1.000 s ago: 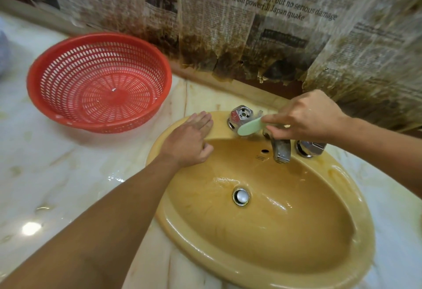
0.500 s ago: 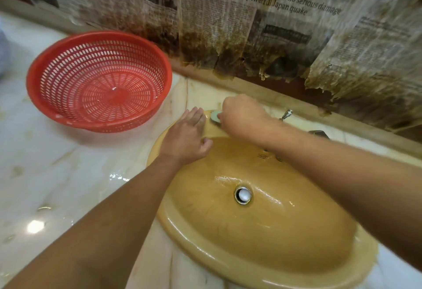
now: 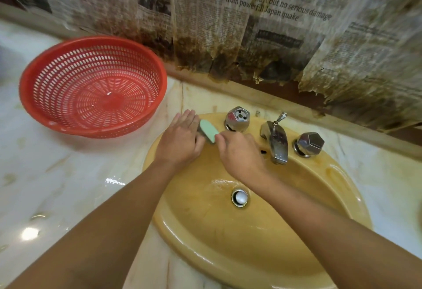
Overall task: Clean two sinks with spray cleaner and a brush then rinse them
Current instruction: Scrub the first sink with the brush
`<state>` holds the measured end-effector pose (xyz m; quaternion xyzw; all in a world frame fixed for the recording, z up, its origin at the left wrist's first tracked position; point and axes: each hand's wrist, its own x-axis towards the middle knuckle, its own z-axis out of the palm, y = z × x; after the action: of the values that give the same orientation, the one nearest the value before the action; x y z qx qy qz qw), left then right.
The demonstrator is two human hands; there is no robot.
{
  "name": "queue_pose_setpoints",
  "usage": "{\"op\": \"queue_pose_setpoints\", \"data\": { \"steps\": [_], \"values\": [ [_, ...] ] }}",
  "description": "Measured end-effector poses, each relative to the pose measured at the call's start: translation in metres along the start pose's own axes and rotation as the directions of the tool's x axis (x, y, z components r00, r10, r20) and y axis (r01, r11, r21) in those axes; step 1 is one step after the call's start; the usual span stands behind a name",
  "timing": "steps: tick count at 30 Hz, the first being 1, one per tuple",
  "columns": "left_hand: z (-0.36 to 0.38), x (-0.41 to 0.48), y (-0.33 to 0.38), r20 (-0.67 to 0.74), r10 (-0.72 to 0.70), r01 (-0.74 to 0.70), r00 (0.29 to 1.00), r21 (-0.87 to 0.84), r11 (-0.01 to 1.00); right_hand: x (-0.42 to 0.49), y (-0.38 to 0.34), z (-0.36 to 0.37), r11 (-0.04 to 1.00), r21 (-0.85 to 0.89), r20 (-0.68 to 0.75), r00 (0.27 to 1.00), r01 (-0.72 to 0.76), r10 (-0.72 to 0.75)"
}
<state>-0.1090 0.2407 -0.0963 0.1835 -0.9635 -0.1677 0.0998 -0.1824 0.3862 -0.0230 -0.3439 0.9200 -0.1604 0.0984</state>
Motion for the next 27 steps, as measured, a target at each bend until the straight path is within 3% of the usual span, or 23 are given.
{"op": "queue_pose_setpoints", "data": {
  "steps": [3,5,12,19,22,27],
  "values": [
    [0.001,0.002,-0.001,0.049,0.04,-0.041,0.998,0.027,0.999,0.006,0.008,-0.037,0.978,-0.121,0.02,0.986,0.167,-0.166],
    [0.001,0.004,-0.001,0.075,0.064,-0.068,0.995,0.051,0.996,0.026,0.021,-0.069,0.96,-0.196,0.022,0.98,0.2,-0.2],
    [0.004,0.006,-0.003,0.092,0.078,-0.087,0.993,0.088,0.992,0.113,0.057,-0.099,0.868,-0.472,0.191,0.979,0.158,-0.074],
    [0.006,0.006,-0.004,0.083,0.076,-0.083,0.994,0.088,0.993,0.139,0.035,-0.071,0.936,-0.309,0.488,0.873,0.169,0.003],
    [0.006,0.007,-0.004,0.097,0.128,-0.137,0.987,0.092,0.986,0.141,0.041,-0.078,0.936,-0.323,0.475,0.88,0.141,0.031],
    [0.01,0.014,-0.004,0.162,0.259,-0.267,0.952,0.032,0.963,0.137,0.071,-0.104,0.853,-0.513,0.4,0.907,0.1,0.135]
  ]
}}
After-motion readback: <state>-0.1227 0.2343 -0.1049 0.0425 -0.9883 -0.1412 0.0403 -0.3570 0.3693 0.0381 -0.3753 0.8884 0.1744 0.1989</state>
